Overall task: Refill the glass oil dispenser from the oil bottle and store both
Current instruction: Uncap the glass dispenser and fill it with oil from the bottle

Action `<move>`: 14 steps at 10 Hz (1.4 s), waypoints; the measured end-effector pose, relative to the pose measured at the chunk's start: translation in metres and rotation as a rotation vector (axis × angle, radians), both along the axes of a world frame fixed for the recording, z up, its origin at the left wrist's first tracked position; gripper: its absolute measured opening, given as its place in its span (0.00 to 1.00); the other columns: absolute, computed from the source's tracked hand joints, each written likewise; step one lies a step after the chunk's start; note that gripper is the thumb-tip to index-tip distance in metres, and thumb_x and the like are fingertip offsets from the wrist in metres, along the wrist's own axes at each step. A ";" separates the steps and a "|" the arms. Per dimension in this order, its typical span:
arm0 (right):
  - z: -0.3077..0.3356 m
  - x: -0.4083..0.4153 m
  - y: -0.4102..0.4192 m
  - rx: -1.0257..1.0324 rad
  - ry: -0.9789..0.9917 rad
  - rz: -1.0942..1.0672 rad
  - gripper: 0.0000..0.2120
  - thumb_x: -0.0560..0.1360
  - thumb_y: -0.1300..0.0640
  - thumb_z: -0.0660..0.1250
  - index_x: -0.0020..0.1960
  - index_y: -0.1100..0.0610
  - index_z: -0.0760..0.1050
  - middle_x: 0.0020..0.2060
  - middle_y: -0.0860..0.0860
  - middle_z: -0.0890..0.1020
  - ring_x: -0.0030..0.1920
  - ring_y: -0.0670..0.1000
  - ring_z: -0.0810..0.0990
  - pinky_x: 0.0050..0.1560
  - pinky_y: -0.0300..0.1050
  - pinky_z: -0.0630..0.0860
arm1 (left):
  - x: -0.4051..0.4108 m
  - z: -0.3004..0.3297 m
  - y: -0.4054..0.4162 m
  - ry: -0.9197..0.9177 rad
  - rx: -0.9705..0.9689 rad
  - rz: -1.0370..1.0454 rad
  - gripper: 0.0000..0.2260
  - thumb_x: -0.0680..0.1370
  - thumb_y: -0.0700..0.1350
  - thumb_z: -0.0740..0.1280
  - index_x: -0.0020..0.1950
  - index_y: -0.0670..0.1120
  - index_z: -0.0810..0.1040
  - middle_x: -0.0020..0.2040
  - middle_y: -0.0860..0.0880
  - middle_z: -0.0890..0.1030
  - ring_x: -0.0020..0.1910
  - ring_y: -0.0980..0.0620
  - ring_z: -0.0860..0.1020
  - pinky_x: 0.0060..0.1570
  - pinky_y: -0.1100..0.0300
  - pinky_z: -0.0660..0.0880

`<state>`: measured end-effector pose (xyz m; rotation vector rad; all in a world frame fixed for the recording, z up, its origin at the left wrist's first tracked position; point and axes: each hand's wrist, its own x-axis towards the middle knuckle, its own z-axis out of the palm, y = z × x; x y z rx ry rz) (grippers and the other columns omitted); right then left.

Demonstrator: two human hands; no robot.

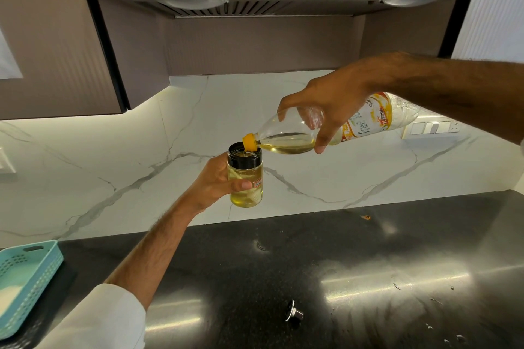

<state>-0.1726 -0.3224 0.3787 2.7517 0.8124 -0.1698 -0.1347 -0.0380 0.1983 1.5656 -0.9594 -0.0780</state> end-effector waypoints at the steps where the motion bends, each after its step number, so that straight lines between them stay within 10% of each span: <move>1: 0.000 -0.001 0.001 0.000 -0.003 -0.003 0.40 0.69 0.31 0.74 0.74 0.41 0.61 0.56 0.45 0.81 0.47 0.49 0.84 0.47 0.42 0.82 | -0.001 0.001 0.000 -0.003 0.005 0.007 0.36 0.63 0.66 0.79 0.63 0.47 0.75 0.55 0.54 0.85 0.58 0.50 0.82 0.53 0.59 0.80; 14: -0.010 -0.025 0.002 0.128 0.077 -0.098 0.40 0.67 0.33 0.74 0.73 0.41 0.61 0.55 0.47 0.82 0.50 0.56 0.86 0.55 0.53 0.85 | -0.002 -0.001 0.000 0.027 -0.005 -0.012 0.36 0.63 0.64 0.80 0.64 0.46 0.76 0.56 0.51 0.85 0.58 0.46 0.82 0.55 0.54 0.80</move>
